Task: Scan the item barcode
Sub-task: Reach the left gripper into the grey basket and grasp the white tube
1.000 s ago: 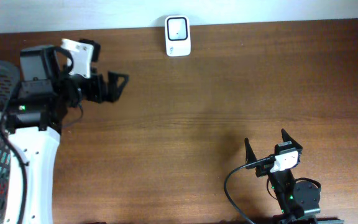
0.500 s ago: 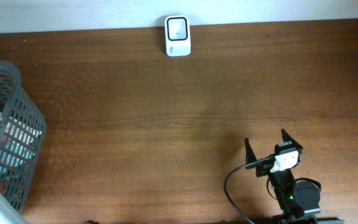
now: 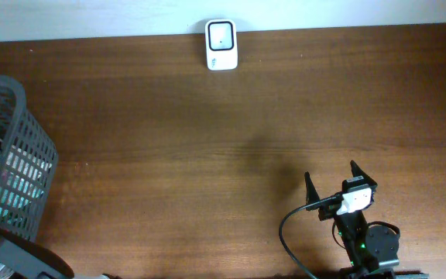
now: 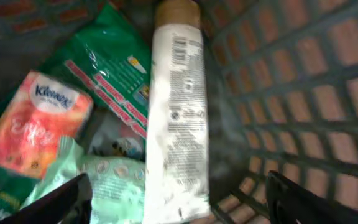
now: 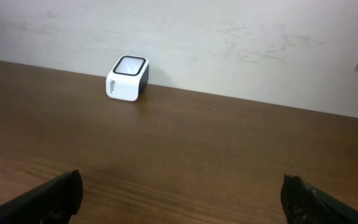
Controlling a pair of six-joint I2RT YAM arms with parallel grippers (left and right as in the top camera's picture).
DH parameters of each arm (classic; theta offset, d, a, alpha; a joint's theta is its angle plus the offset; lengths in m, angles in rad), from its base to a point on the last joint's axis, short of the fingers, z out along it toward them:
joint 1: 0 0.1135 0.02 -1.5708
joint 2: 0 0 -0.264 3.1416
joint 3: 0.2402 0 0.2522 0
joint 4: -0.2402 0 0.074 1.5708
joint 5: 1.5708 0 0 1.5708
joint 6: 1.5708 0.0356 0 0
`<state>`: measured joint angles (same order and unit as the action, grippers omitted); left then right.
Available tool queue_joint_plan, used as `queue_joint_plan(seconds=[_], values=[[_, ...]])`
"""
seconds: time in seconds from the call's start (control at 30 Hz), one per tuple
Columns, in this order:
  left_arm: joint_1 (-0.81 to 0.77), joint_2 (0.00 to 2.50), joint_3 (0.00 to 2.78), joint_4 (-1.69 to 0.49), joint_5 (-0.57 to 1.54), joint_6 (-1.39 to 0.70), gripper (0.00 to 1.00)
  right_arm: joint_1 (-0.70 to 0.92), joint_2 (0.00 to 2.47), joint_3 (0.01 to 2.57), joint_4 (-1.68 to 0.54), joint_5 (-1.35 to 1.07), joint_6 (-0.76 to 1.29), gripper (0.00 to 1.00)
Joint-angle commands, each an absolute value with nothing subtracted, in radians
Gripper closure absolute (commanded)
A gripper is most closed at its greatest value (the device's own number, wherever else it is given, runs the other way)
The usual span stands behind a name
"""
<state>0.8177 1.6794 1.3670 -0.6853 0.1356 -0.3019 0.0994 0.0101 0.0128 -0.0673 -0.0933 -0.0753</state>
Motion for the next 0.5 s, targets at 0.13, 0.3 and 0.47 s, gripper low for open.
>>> queue_joint_plan(seconds=[0.13, 0.3, 0.47], values=[[0.822, 1.843, 1.289, -0.554, 0.15, -0.221, 0.13, 0.105, 0.003, 0.006, -0.071, -0.085, -0.071, 0.02], [0.819, 1.923, 1.289, -0.501, 0.179, -0.202, 0.13, 0.105, 0.003, 0.006, -0.071, -0.085, -0.071, 0.02], [0.793, 1.998, 1.289, -0.442, 0.183, -0.199, 0.15, 0.105, 0.003, 0.006, -0.071, -0.085, -0.071, 0.02]])
